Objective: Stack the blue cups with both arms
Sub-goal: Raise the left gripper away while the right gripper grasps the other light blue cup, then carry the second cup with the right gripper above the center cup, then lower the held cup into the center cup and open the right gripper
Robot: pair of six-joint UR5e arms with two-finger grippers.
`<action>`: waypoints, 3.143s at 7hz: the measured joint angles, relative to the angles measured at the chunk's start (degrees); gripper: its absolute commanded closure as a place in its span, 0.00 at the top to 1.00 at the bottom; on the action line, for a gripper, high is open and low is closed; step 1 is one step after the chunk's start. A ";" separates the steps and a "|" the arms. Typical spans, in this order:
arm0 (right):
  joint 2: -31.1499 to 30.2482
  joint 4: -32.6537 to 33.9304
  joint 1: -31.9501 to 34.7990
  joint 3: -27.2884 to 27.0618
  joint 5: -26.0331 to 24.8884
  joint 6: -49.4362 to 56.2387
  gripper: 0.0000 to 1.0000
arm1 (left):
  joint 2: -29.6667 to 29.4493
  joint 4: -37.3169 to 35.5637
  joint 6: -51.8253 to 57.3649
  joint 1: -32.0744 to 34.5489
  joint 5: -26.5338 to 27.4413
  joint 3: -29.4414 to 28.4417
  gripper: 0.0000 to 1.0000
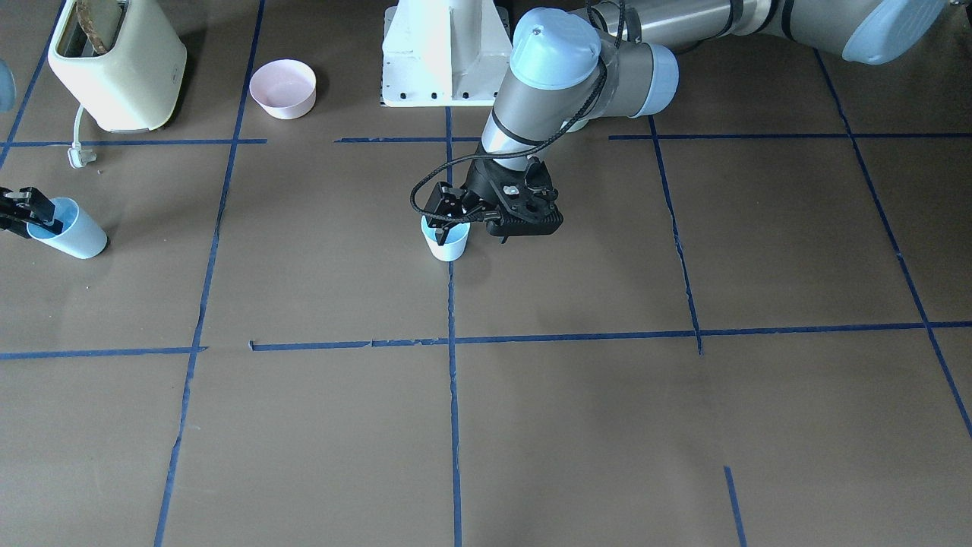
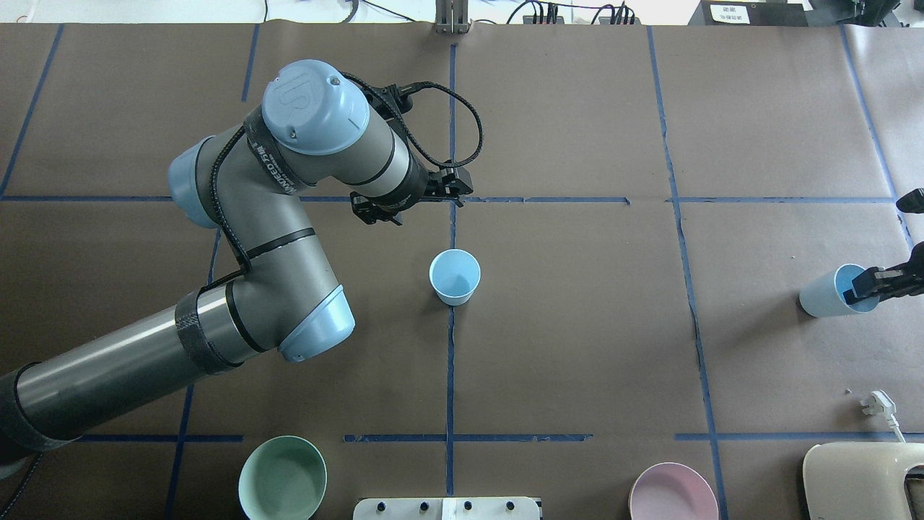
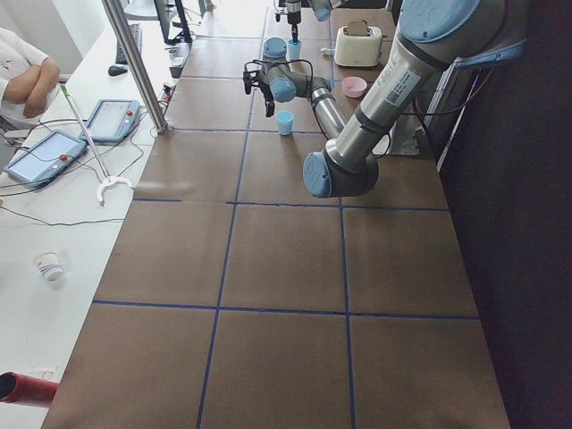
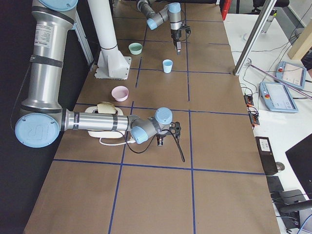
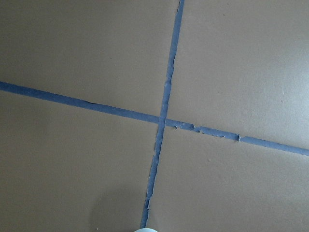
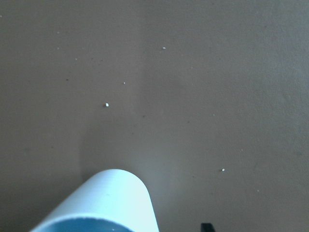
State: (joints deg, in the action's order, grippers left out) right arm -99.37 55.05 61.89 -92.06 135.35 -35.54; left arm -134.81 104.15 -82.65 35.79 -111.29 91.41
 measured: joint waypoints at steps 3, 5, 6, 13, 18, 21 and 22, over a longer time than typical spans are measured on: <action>1.51 1.63 0.96 -6.53 2.56 0.45 0.00 | 2.71 0.63 -0.11 1.71 -0.03 5.00 1.00; 6.88 12.96 3.85 -14.46 6.52 0.14 0.00 | 9.06 2.47 0.00 4.45 -0.08 13.59 1.00; 12.98 21.88 3.56 -16.61 6.80 -0.01 0.00 | 12.35 2.68 0.18 6.37 -0.26 17.06 1.00; 51.16 44.39 -21.78 -8.89 -14.08 -29.36 0.00 | 25.93 0.89 11.13 17.84 -10.94 22.73 1.00; 54.16 44.32 -26.59 -5.63 -19.92 -30.52 0.00 | 26.00 0.97 11.11 17.66 -11.05 22.41 1.00; 54.80 44.17 -28.35 -4.47 -20.95 -30.59 0.00 | 26.00 0.97 11.03 17.61 -11.05 22.33 1.00; 54.88 44.13 -28.85 -4.30 -21.39 -30.57 0.00 | 26.00 0.97 10.97 17.55 -11.05 22.32 1.00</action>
State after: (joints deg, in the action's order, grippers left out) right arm -44.49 99.17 33.04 -96.35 113.96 -66.11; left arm -108.81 105.12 -71.67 53.35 -122.34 113.73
